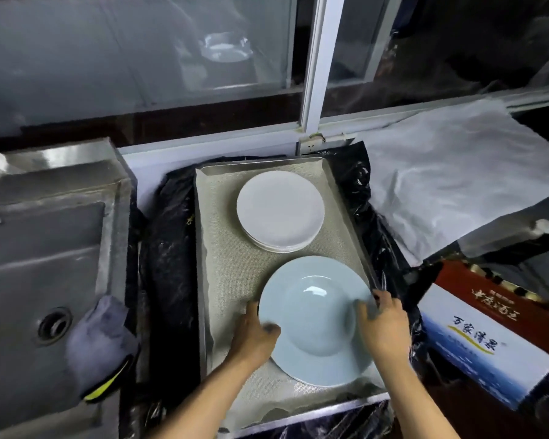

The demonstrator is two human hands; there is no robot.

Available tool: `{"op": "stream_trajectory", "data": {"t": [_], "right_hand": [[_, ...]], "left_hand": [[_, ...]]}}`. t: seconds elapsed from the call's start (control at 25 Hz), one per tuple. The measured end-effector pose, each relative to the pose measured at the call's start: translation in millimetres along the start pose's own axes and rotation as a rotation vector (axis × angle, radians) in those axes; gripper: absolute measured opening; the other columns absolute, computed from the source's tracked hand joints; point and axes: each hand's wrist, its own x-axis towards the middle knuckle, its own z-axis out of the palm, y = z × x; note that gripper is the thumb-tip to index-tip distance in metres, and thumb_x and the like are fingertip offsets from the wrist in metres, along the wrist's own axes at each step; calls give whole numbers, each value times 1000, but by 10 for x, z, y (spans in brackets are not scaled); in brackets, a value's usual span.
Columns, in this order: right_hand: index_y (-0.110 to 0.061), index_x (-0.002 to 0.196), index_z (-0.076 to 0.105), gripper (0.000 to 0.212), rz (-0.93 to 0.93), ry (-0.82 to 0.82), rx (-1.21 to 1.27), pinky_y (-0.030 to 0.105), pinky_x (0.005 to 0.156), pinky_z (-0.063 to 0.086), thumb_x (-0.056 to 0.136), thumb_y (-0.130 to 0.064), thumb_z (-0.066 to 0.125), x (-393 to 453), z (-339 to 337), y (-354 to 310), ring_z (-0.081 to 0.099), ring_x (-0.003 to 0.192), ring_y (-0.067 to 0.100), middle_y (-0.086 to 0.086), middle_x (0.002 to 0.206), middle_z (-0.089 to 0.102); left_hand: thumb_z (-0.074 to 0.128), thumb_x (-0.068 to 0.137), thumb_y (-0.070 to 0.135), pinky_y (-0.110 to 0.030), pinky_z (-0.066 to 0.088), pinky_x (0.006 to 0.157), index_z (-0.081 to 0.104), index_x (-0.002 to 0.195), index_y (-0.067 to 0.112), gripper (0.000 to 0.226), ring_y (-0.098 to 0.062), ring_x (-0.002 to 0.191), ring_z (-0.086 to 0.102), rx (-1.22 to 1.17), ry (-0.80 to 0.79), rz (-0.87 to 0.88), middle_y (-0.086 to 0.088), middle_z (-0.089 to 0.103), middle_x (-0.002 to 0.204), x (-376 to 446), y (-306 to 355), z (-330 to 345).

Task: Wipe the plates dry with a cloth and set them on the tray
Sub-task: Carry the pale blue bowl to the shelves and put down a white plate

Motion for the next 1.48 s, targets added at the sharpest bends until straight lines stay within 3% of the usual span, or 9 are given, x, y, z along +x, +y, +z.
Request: {"op": "stream_trajectory", "data": {"t": [0.16, 0.32, 0.48, 0.84, 1.0, 1.12, 1.24, 1.4, 1.48], "right_hand": [[-4, 142, 44, 59, 31, -145, -234, 51, 96, 47, 99, -42, 57, -73, 30, 45, 58, 111, 50, 31, 124, 55], [-8, 149, 28, 74, 125, -225, -176, 52, 97, 46, 96, -52, 56, -135, 121, -16, 53, 117, 53, 34, 134, 42], [-8, 145, 31, 75, 213, -202, -75, 56, 106, 40, 93, -49, 65, -144, 154, -77, 47, 123, 55, 35, 137, 39], [-8, 144, 29, 77, 182, -266, 11, 54, 107, 42, 92, -50, 67, -176, 141, 32, 49, 124, 52, 33, 139, 43], [-4, 148, 27, 80, 156, -307, 17, 52, 103, 46, 95, -56, 59, -94, 155, 91, 53, 125, 48, 29, 140, 49], [-7, 152, 24, 84, 174, -308, 13, 53, 106, 43, 95, -58, 58, -83, 214, 101, 49, 127, 49, 29, 144, 42], [-5, 143, 31, 77, 161, -288, 127, 47, 97, 46, 93, -52, 66, -115, 228, 115, 54, 115, 43, 27, 136, 47], [-9, 131, 43, 70, 106, -209, 294, 42, 95, 44, 83, -46, 79, -223, 206, 35, 51, 113, 34, 17, 123, 54], [-14, 120, 47, 70, 76, -173, 355, 42, 92, 45, 72, -51, 83, -299, 194, -98, 53, 112, 34, 11, 113, 56]], "left_hand": [[66, 77, 24, -47, 60, 78, 52, 121, 16, 46, -26, 96, 67, -72, 33, -116, -7, 64, 114, -102, 27, 104], [72, 80, 29, -49, 58, 88, 43, 137, 11, 66, -30, 108, 65, -171, 13, -166, -12, 61, 127, -105, 76, 137], [72, 83, 27, -48, 57, 91, 34, 147, 11, 77, -30, 114, 63, -161, -2, -206, -10, 59, 135, -75, 67, 113], [75, 74, 21, -49, 62, 77, 54, 120, 13, 50, -27, 92, 70, -212, 102, -254, -8, 70, 108, -142, -66, 23], [79, 72, 31, -32, 58, 64, 56, 123, 8, 61, -22, 89, 69, -118, 119, -253, -6, 71, 110, -134, -32, 18], [84, 71, 33, -31, 58, 68, 58, 120, 9, 60, -22, 91, 69, -103, 124, -261, -6, 70, 108, -97, -18, -6], [83, 70, 30, -25, 51, 56, 55, 117, 9, 59, -16, 78, 65, -143, 151, -271, -3, 68, 100, -151, -13, -53], [75, 57, 40, -42, 59, 83, 49, 118, 11, 72, -25, 94, 68, -273, 201, -254, -5, 67, 109, -281, -27, -193], [73, 58, 39, -39, 59, 79, 45, 118, 12, 71, -25, 95, 67, -347, 254, -240, -5, 66, 111, -366, -52, -309]]}}
